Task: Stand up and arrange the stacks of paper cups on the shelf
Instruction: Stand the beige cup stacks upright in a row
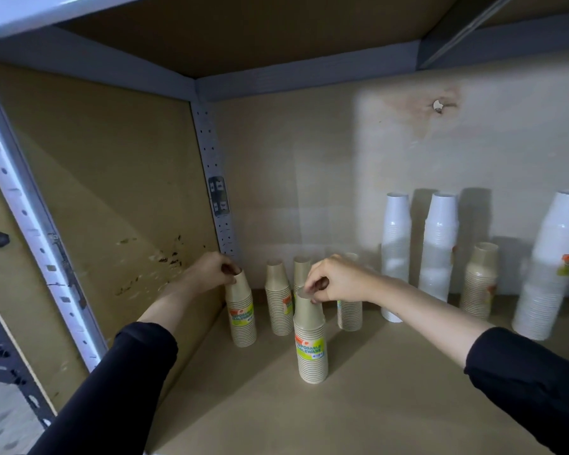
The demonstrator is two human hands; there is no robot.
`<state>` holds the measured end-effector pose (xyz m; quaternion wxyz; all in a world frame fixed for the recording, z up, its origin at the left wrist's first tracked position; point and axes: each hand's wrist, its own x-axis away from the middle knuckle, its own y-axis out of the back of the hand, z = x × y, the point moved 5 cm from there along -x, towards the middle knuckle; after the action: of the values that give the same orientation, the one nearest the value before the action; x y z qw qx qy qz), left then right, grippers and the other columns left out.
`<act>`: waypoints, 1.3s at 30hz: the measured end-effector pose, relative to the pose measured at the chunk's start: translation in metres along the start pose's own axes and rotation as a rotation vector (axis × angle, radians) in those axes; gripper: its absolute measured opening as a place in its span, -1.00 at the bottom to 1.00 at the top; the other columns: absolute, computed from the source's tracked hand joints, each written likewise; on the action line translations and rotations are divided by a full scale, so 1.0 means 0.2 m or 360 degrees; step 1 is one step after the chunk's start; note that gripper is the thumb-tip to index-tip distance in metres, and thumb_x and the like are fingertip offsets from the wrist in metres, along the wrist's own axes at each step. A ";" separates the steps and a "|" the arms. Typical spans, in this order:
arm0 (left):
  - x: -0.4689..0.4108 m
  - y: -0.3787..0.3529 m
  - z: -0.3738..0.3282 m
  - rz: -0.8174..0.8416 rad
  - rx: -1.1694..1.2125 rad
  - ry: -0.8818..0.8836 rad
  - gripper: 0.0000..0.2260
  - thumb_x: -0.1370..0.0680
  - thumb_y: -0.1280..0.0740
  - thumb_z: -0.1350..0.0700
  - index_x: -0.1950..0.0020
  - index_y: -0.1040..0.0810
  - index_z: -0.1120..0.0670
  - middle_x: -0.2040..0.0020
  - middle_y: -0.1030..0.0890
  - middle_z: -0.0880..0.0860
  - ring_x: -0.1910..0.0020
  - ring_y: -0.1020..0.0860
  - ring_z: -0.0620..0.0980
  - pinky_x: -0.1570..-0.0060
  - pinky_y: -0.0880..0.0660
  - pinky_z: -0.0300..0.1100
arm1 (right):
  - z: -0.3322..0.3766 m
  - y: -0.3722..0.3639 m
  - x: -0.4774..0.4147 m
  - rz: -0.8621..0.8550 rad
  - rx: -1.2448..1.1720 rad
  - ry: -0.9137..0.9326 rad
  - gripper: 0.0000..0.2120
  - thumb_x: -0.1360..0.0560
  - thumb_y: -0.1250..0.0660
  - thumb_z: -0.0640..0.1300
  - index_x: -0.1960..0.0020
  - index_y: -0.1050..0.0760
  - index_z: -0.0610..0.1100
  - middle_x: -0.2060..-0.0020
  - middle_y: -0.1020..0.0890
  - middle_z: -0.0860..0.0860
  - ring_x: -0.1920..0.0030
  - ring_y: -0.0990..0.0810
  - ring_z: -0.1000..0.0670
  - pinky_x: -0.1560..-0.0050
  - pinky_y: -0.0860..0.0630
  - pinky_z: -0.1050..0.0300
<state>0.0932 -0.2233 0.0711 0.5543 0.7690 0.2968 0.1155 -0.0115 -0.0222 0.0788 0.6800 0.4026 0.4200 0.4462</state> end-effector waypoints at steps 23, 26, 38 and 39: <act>-0.18 -0.19 -0.39 -0.0002 -0.0048 0.0240 -0.65 -0.54 -0.31 0.07 -0.26 -0.50 0.24 -0.27 -0.53 0.18 -0.24 -0.52 0.11 -0.21 -0.46 -0.13 | -0.45 0.02 -0.18 -0.0243 0.0284 -0.0661 -0.83 -0.50 -0.26 -0.26 0.00 -0.57 -0.32 -0.04 -0.57 -0.19 -0.15 -0.54 -0.15 -0.07 -0.46 0.13; -0.19 -0.18 -0.35 -0.0013 -0.0076 0.0310 -0.66 -0.56 -0.29 0.11 -0.28 -0.47 0.24 -0.30 -0.51 0.17 -0.27 -0.50 0.10 -0.23 -0.44 -0.13 | -0.48 0.03 -0.19 -0.0295 0.0184 -0.0684 -0.91 -0.46 -0.32 -0.27 0.12 -0.61 -0.25 -0.10 -0.62 -0.19 -0.13 -0.58 -0.15 -0.09 -0.48 0.14; -0.17 -0.13 -0.26 0.0078 0.0018 0.0133 -0.72 -0.52 -0.34 0.25 -0.22 -0.56 0.18 -0.26 -0.56 0.13 -0.24 -0.52 0.07 -0.29 -0.44 -0.18 | -0.47 0.12 -0.12 -0.0260 -0.0068 -0.0492 -0.77 -0.37 -0.39 -0.38 -0.03 -0.63 -0.31 -0.03 -0.68 -0.19 -0.07 -0.63 -0.12 -0.12 -0.50 0.16; -0.17 -0.13 -0.26 0.0087 0.0009 0.0120 -0.73 -0.52 -0.34 0.22 -0.21 -0.57 0.17 -0.25 -0.57 0.12 -0.22 -0.53 0.06 -0.25 -0.45 -0.19 | -0.46 0.12 -0.12 -0.0282 -0.0052 -0.0495 -0.77 -0.38 -0.40 -0.33 -0.04 -0.63 -0.30 -0.05 -0.67 -0.17 -0.08 -0.62 -0.11 -0.10 -0.48 0.19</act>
<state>0.0324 -0.1973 0.0713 0.5372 0.7735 0.2967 0.1588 -0.1093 -0.0234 0.0763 0.7800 0.4171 0.3361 0.3236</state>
